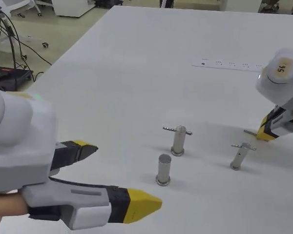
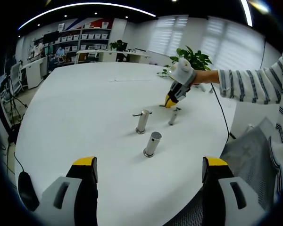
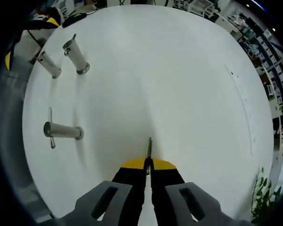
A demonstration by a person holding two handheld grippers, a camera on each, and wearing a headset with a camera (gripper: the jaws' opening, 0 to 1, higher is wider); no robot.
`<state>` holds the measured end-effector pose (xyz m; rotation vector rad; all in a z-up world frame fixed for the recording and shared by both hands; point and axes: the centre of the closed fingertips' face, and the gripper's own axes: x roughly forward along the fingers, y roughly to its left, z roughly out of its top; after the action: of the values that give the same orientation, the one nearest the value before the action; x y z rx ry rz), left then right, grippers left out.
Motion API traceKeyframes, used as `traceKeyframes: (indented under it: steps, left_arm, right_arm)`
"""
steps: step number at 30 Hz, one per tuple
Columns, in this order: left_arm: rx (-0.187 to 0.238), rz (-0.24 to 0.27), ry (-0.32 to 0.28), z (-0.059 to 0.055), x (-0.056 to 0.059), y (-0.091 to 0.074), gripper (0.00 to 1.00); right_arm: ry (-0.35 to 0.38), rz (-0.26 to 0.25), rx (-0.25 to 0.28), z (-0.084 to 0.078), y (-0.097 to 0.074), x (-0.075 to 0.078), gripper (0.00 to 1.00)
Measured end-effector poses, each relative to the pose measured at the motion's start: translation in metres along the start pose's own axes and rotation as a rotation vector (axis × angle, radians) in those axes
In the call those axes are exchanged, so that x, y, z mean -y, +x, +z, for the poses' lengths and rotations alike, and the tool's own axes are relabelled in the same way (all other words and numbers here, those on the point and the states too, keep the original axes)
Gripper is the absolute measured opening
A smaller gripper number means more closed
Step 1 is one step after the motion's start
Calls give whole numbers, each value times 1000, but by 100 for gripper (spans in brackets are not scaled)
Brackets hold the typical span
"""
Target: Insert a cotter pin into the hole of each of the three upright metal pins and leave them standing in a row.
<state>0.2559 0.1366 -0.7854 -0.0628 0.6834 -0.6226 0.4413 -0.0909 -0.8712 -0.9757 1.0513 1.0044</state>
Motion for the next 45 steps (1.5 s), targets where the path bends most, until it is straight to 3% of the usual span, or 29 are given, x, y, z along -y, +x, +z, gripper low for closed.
traceKeyframes:
  steps: [10,13,19,22,26,32,45]
  left_arm:
    - [4,6,10,2,-1,-5,89]
    - [2,-5,13,1,3,-4,87]
    - [-2,-30,29,0,12,0,85]
    - [-9,-36,53,-1,14,2,84]
    - [-21,-39,70,-2,15,4,83]
    - [-20,-47,77,1,16,8,81]
    - [34,-90,23,15,24,14,75]
  right_arm:
    - [24,36,-36,-3,-2,-1,2]
    - [2,35,-75,-15,-4,-1,2]
    - [34,58,-78,-30,-14,-8,2]
    - [48,88,-44,-32,-24,-16,2]
    - [32,79,-15,-34,-34,-22,2]
    - [17,71,67,-30,-50,-44,2]
    - [-17,-36,242,-1,-96,-78,2]
